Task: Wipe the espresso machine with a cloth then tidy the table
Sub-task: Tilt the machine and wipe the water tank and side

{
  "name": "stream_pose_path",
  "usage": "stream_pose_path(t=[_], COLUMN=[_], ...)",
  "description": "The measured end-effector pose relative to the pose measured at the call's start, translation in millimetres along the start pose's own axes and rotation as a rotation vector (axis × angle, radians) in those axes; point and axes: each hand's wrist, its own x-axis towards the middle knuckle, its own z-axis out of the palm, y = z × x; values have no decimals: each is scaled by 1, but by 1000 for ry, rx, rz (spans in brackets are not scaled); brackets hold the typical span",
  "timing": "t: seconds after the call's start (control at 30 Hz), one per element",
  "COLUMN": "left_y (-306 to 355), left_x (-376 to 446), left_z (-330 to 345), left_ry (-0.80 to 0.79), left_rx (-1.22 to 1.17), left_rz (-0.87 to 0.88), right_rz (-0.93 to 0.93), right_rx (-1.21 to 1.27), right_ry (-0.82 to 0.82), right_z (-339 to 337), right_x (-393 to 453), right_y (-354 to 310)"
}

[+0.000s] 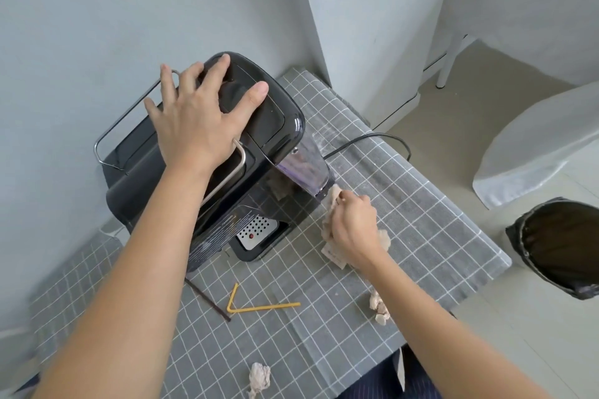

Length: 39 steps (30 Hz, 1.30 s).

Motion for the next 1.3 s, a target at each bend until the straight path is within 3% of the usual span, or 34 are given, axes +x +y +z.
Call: stream_pose_path(t=[0.1, 0.37, 0.53, 0.8, 0.87, 0.93, 0.97, 1.03, 1.13, 1.3], left_y=[-1, -1, -1, 0, -2, -1, -1, -1, 0, 0], left_x=[0, 3, 2, 0, -1, -1, 0, 0, 2, 2], left_z=[1, 2, 2, 1, 1, 2, 2, 2, 3, 4], left_ry=[1, 1, 2, -6, -4, -2, -2, -1, 8, 3], left_rx=[2, 7, 8, -15, -13, -11, -11, -12, -8, -9], left_rz=[0, -8, -6, 0, -2, -4, -4, -5, -14, -19], right_rz=[5, -142, -228, -437, -342, -10, 74, 29, 16, -38], right_rx=[276, 111, -108, -334, -20, 381, 403, 257, 171, -70], right_ry=[68, 112, 33, -49, -9, 54, 96, 144, 39, 15], right_z=[12, 53, 56, 19, 18, 23, 27, 36, 53, 69], right_x=[8, 9, -10, 14, 9, 9, 11, 13, 10, -6], right_y=[-9, -8, 5, 40, 43, 32, 22, 4, -16, -9])
